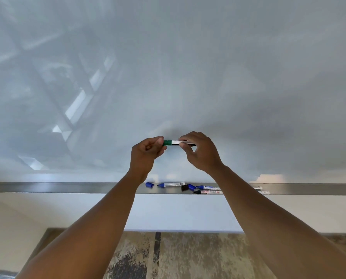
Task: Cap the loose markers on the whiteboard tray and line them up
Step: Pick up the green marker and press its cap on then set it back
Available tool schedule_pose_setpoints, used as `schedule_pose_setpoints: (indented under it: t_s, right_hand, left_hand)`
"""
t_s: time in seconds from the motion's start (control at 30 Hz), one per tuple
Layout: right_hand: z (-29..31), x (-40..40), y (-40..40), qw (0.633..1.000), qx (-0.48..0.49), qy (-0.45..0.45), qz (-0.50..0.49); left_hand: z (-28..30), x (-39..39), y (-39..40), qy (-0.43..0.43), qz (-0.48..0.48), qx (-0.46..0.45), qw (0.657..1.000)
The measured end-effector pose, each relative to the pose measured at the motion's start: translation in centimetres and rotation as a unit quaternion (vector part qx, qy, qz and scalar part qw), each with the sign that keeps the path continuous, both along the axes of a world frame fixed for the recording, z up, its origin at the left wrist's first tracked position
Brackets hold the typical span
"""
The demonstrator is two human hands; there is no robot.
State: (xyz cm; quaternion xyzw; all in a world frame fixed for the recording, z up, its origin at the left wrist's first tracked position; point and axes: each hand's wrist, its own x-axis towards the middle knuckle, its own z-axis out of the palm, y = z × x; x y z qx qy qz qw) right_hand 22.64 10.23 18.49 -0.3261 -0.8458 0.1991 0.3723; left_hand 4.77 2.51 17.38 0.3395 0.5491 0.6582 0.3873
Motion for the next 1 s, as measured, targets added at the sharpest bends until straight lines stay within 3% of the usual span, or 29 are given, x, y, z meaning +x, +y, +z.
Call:
schedule_pose_setpoints:
  t_s: [0.33,0.63,1.0]
  right_hand:
    - [3.4,0.3,0.1,0.997,0.033,0.066,0.0]
    - [4.5,0.0,0.4,0.996,0.01,0.082,-0.015]
    - [-2.2,-0.4,0.0,0.994,-0.099,-0.017,0.033]
  left_hand:
    - [4.4,0.6,0.3,-0.062,-0.018,0.006,0.998]
    - [6.0,0.2,0.9,-0.051,-0.034,0.016,0.998]
    - [-1.4,-1.7,-1.0,-0.107,0.03,-0.094,0.989]
